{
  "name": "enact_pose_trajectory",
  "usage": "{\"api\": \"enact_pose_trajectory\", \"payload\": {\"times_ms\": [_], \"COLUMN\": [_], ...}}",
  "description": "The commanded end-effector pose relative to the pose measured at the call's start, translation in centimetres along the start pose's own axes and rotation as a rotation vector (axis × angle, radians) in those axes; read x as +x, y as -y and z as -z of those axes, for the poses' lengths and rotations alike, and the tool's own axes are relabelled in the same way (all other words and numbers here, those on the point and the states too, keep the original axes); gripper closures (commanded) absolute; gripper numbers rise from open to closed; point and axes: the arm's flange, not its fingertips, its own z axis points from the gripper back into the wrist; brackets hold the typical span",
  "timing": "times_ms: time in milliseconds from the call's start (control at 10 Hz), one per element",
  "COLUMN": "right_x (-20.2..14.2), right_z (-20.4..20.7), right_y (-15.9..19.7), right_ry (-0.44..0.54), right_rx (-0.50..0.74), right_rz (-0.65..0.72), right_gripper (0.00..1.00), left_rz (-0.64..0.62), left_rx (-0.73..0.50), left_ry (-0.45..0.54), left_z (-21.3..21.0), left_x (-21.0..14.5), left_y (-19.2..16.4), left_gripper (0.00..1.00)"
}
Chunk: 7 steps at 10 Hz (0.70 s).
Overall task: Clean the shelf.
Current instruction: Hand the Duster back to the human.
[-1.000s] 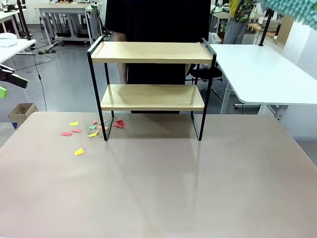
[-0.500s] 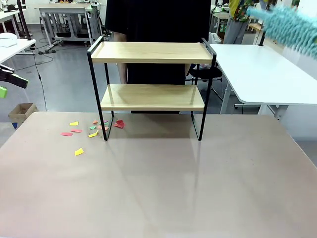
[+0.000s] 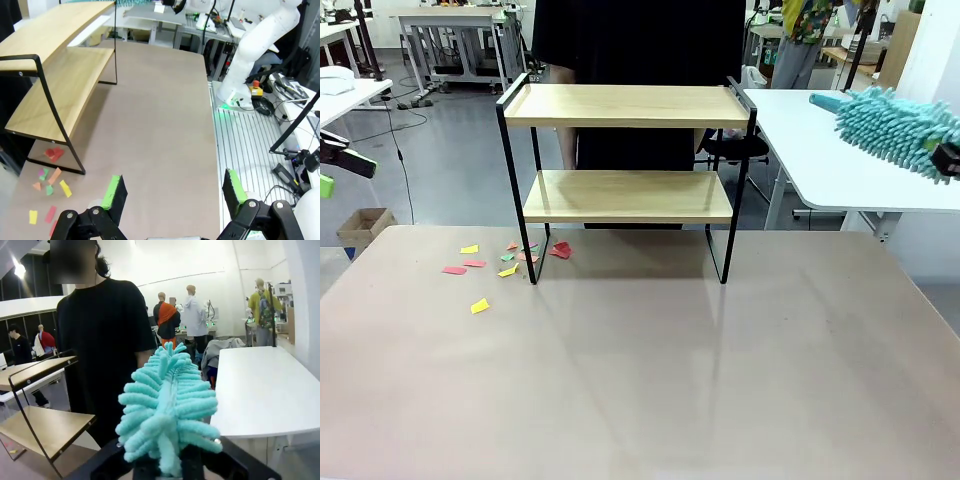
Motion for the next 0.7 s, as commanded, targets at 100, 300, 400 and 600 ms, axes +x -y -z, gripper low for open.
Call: {"api": "enact_pose_trajectory", "payload": {"times_ms": [100, 300, 400, 600], "right_x": [0.0, 0.0, 0.0, 0.0], "right_z": [0.0, 0.0, 0.0, 0.0], "right_y": [0.0, 0.0, 0.0, 0.0], "right_ry": [0.0, 0.0, 0.0, 0.0], "right_rx": [0.0, 0.0, 0.0, 0.0], "right_rz": [0.0, 0.0, 0.0, 0.0], "right_gripper": [0.83, 0.83, 0.83, 0.83], "left_rz": [-0.002, -0.002, -0.002, -0.002], "left_rx": [0.0, 0.0, 0.0, 0.0], "left_ry": [0.014, 0.014, 0.014, 0.014], "left_z": [-0.1, -0.1, -0.1, -0.1], "left_x": [0.2, 0.2, 0.2, 0.2], "left_y": [0.1, 0.1, 0.1, 0.1], "left_gripper": [0.0, 0.0, 0.0, 0.0]}}
